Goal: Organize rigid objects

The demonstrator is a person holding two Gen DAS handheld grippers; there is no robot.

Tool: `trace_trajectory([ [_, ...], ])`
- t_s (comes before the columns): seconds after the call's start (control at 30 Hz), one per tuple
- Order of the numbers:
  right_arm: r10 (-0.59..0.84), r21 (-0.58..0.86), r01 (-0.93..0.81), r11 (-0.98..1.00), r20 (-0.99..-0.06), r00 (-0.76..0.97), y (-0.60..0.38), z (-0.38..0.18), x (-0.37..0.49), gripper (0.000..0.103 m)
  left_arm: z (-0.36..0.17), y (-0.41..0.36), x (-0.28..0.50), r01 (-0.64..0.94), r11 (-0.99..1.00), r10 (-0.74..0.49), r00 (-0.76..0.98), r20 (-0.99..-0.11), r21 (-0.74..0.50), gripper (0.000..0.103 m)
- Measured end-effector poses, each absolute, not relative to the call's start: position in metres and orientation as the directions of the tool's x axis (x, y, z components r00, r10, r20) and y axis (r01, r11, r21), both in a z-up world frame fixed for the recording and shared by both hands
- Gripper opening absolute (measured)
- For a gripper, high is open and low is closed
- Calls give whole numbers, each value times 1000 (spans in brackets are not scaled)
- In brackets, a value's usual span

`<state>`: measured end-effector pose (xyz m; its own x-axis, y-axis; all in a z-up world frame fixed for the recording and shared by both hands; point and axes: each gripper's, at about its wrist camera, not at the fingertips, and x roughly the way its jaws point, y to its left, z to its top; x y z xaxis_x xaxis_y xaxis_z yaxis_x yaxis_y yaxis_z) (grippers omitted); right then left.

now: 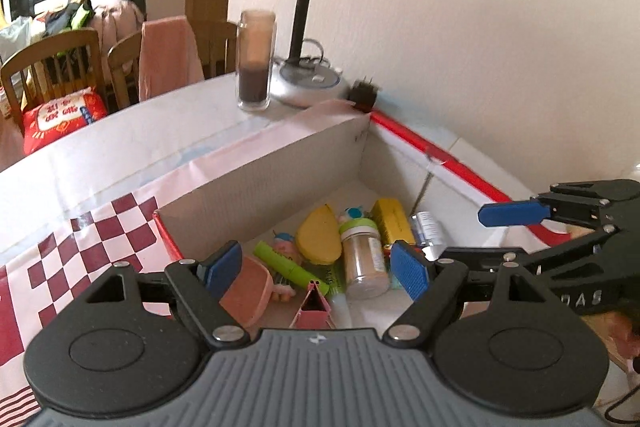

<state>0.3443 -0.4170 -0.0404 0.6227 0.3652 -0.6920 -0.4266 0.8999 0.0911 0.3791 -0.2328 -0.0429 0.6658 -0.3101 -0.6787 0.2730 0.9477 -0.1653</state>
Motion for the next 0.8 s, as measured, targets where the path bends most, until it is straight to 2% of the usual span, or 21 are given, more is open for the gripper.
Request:
trace_trajectory([
  [0.27, 397, 120, -419, 900, -624, 673, -412, -19, 310, 87, -29, -213, 340, 289, 939, -339, 691, -639, -186, 82],
  [0.4, 407, 129, -416, 900, -590, 697, -408, -11, 293, 96, -23, -206, 319, 301, 938, -340, 707, -620, -172, 86],
  [0.5, 407, 136, -405, 904, -560, 721, -406, -6, 281, 101, -18, -203, 303, 307, 940, -334, 724, -604, -151, 94],
  [0.57, 401, 137, -393, 909, -542, 738, -405, -4, 272, 102, -16, -198, 295, 313, 936, -346, 727, -594, -163, 103],
  [0.8, 377, 148, -353, 924, -519, 767, -397, 0, 251, 103, -12, -187, 272, 305, 934, -353, 730, -584, -183, 103],
])
